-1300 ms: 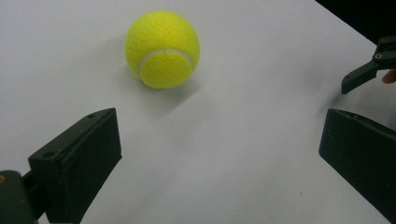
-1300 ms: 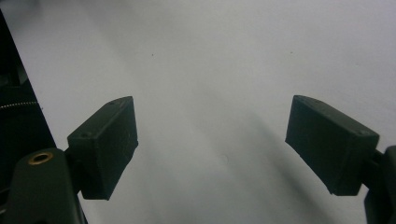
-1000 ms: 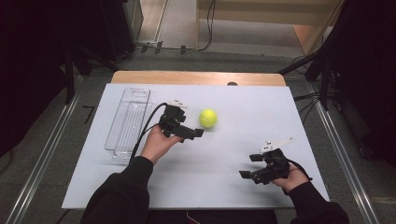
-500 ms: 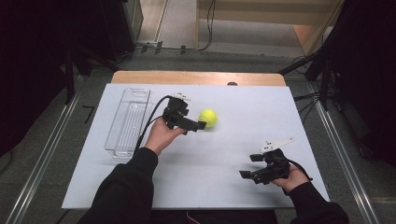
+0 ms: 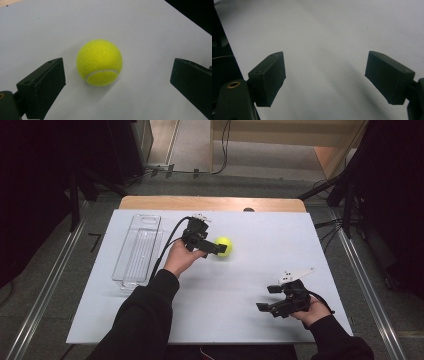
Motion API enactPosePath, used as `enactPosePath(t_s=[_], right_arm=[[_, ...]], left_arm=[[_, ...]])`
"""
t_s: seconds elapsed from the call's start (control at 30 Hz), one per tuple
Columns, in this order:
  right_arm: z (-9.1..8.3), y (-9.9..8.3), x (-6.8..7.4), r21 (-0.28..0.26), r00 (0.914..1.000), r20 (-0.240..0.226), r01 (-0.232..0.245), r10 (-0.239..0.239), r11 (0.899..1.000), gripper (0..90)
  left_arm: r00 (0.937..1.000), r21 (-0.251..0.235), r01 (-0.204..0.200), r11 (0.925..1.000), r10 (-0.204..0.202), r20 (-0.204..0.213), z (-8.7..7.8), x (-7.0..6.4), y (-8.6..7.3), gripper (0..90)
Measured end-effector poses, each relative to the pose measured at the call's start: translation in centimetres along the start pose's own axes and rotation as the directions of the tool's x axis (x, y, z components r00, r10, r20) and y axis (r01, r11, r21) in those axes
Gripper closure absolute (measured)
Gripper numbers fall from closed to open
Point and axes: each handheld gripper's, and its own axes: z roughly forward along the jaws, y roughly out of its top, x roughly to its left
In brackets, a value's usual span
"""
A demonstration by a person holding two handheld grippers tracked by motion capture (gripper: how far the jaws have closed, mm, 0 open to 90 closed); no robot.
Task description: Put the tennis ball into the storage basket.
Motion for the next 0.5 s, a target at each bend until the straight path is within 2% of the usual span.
enactPosePath(t_s=[0.23,0.5], right_arm=[[0.1,0.0,0.0,0.003,1.0000,0.000,0.000,0.000,1.000,14.8],[0.0,0.0,0.1,0.004,1.0000,0.000,-0.004,0.004,1.000,14.8]], left_arm=[[0.9998,0.022,-0.007,0.9997,0.007,-0.021,1.0,0.2,0.6,0.3],[0.9996,0.032,-0.012,0.9994,0.013,-0.023,2.0,0.2,1.5,0.3]])
